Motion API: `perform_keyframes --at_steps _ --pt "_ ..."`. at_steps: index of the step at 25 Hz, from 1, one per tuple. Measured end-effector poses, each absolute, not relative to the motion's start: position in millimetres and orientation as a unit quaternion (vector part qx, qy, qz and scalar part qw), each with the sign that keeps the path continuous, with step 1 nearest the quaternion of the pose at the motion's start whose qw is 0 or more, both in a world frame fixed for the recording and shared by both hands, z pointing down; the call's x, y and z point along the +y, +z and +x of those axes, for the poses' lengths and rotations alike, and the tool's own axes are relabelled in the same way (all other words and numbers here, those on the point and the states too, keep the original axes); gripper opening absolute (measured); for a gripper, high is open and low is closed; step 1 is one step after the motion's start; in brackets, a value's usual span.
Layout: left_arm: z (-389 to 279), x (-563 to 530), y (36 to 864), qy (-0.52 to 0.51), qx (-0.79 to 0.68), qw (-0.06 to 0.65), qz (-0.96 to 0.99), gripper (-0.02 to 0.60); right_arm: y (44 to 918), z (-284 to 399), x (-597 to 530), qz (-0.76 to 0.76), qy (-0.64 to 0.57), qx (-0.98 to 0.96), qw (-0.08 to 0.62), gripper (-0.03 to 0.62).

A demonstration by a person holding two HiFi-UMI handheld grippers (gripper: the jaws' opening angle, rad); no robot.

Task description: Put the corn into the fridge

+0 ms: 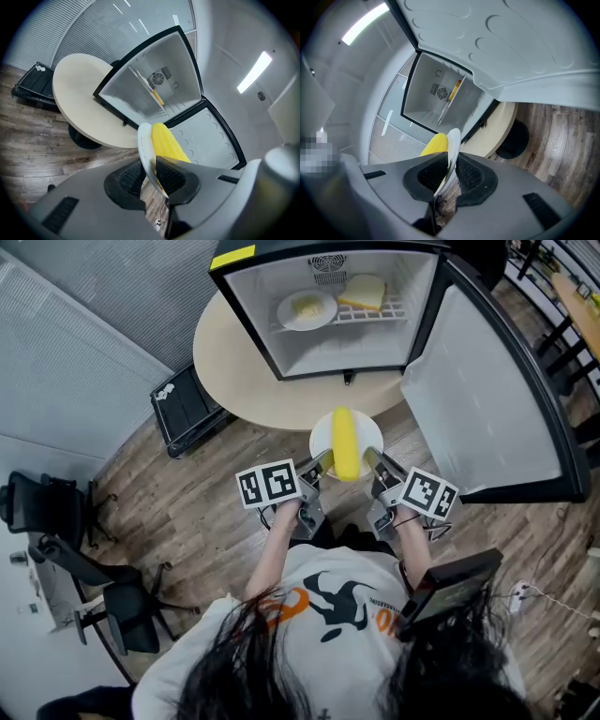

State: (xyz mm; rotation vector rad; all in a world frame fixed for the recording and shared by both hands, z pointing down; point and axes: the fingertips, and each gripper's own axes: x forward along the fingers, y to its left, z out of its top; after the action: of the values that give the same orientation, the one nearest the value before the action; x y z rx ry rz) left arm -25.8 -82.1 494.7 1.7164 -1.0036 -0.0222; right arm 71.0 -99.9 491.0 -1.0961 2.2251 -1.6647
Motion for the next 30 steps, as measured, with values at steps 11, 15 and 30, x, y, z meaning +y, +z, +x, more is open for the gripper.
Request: perform_keyframes --at_steps 11,15,30 --pt "-31 -121 512 0.002 -0.41 0.557 0.722 0.06 506 65 -136 -0.383 -0.54 0.747 0.06 0.052" --pt "-34 -151 517 0.004 -0.395 0.559 0.729 0.061 509 62 -163 -0.394 -0.525 0.753 0.055 0.058" --pt "-41 -269 562 0.049 -0.364 0.51 0.778 0.063 563 58 -267 -0.461 -0.528 0.709 0.08 0.058"
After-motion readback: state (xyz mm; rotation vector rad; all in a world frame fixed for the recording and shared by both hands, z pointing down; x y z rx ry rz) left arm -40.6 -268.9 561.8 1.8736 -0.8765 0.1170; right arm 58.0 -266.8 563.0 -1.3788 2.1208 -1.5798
